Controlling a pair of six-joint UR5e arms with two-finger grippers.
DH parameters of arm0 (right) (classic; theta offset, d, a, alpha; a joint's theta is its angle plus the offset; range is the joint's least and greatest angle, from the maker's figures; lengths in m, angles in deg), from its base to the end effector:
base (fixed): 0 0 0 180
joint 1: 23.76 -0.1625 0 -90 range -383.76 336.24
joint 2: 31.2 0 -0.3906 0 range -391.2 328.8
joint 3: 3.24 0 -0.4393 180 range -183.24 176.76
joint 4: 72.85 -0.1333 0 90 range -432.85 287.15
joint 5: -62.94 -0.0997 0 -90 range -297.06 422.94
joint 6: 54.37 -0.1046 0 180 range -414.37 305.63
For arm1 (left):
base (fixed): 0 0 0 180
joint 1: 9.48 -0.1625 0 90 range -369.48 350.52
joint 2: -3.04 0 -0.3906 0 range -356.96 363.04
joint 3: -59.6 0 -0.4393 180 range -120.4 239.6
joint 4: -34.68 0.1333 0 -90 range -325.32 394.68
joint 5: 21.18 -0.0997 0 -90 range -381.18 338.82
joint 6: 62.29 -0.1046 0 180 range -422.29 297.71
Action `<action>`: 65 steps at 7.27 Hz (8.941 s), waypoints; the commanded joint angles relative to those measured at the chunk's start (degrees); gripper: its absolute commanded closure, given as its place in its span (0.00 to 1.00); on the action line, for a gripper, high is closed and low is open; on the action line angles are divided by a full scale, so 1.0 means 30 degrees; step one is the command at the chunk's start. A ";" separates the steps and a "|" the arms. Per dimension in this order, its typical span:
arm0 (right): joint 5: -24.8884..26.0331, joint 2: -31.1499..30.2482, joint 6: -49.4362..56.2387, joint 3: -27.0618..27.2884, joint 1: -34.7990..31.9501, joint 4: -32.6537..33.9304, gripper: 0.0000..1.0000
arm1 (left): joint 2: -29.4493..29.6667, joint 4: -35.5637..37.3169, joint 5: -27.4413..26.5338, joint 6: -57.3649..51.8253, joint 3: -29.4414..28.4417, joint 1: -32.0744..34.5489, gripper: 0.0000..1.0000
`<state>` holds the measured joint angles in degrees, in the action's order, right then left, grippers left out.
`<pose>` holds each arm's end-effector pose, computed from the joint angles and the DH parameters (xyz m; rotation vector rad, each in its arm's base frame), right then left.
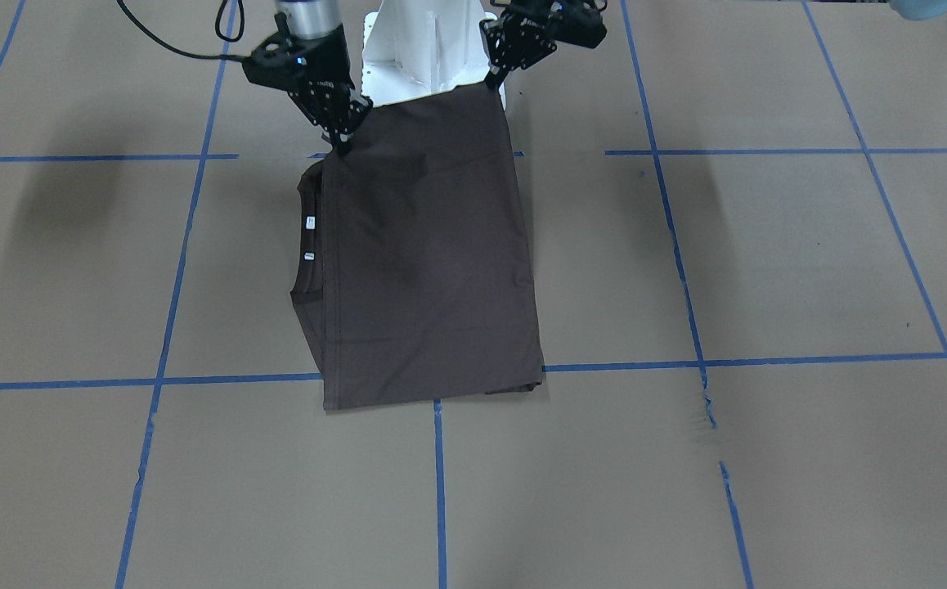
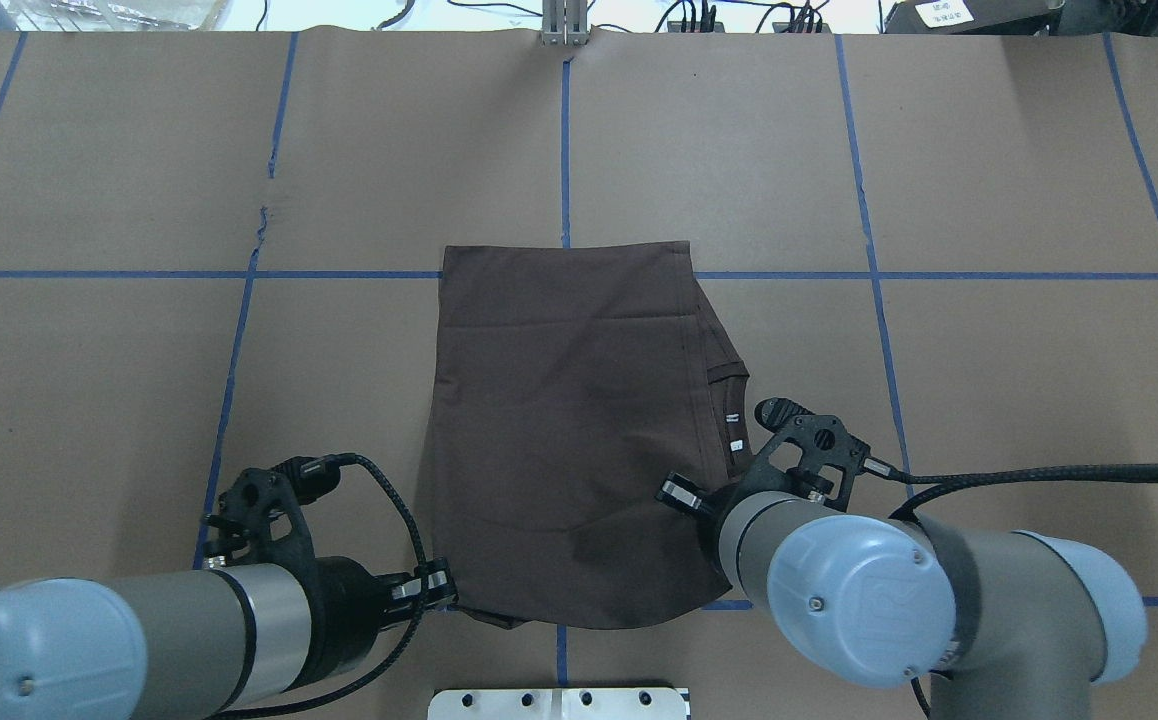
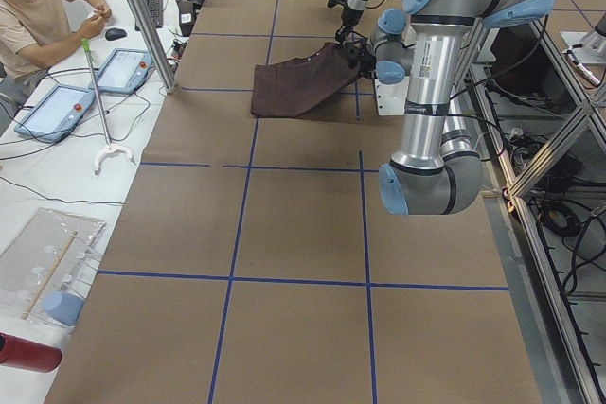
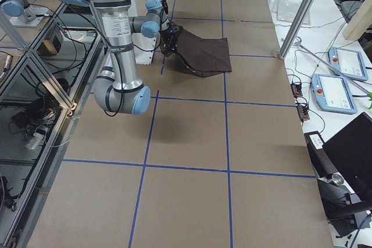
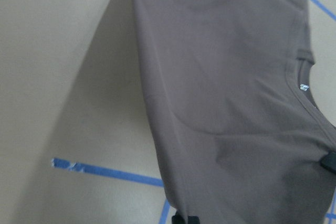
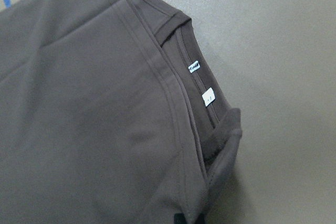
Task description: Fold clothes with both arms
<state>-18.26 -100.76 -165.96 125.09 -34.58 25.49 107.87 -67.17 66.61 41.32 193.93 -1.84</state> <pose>-0.4703 -0.2419 0.1419 0.0614 -0.9022 0.5949 0.4341 -0.1968 0.1026 -0.0313 1.2466 -0.3458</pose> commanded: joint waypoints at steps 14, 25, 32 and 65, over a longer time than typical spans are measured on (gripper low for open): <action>-0.2257 0.5842 0.3559 -1.2895 -0.5941 -0.4800 1.00 | 0.7099 -0.3754 0.2319 -0.7232 -1.5480 0.8994 1.00; -0.0502 0.7659 1.1820 -1.4416 -0.3276 -0.4537 0.00 | 0.5430 -0.3842 0.5805 -1.4117 -1.3722 1.1748 0.00; -0.0764 1.1025 1.4517 -2.1322 -0.7548 -0.7479 0.00 | 0.5400 -0.3842 0.5805 -1.3447 -1.3547 1.1661 0.00; -0.8412 0.9035 1.6572 -1.8431 -1.2066 -0.8023 0.00 | 0.9532 -0.7563 0.3608 -1.0600 -2.2013 1.0341 1.00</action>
<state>-43.51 -73.63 -116.24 69.79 -70.78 1.42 136.71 -89.86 77.50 9.93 127.84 29.07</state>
